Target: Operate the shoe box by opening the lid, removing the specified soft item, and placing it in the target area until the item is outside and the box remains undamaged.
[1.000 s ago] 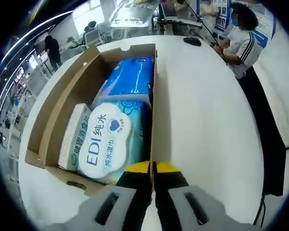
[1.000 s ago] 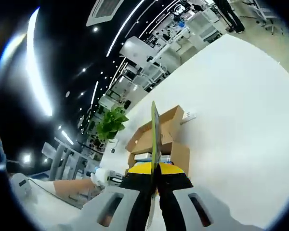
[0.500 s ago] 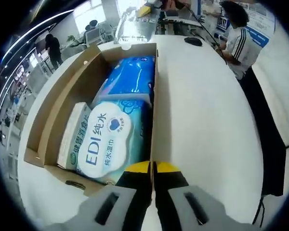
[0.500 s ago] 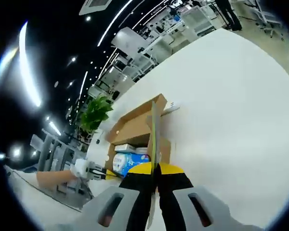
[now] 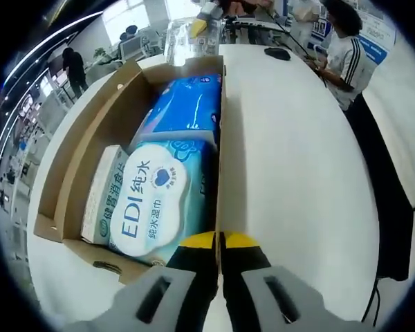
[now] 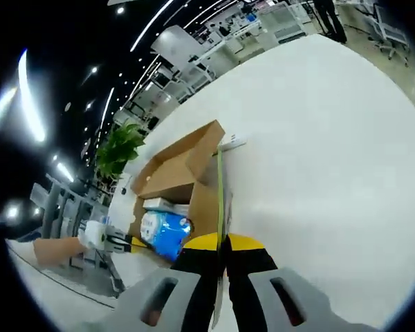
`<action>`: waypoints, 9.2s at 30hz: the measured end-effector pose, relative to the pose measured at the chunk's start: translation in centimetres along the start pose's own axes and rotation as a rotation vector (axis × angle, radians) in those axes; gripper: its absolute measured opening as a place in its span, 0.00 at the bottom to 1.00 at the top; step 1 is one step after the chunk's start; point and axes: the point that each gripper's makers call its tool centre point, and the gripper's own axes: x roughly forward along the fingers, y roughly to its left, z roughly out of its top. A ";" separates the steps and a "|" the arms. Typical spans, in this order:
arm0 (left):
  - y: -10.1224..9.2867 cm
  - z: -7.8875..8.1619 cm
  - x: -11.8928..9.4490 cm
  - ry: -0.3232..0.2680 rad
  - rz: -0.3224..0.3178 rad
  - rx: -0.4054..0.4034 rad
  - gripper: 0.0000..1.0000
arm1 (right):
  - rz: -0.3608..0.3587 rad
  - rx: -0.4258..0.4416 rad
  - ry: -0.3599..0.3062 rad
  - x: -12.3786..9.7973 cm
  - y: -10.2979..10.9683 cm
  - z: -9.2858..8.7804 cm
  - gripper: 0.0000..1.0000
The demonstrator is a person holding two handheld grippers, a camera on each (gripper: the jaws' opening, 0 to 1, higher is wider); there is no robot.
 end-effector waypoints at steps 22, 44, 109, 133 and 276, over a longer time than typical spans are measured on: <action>0.0 -0.1 0.0 0.006 -0.003 0.006 0.01 | -0.168 0.043 0.039 1.3 -3.7 -1.7 0.00; 0.1 -0.1 0.2 0.007 -0.012 0.012 0.01 | -0.200 0.143 0.062 2.1 -5.7 -2.0 0.01; 0.1 0.0 0.4 0.018 -0.003 0.020 0.01 | -0.537 -0.230 -0.130 3.2 -7.3 -2.5 0.42; 0.1 0.0 0.4 0.020 -0.004 0.017 0.01 | -0.544 -0.290 -0.166 4.7 -9.7 -3.8 0.45; 0.3 -0.3 0.3 0.025 -0.002 0.023 0.01 | 0.054 -1.251 0.669 9.9 8.2 -2.1 0.60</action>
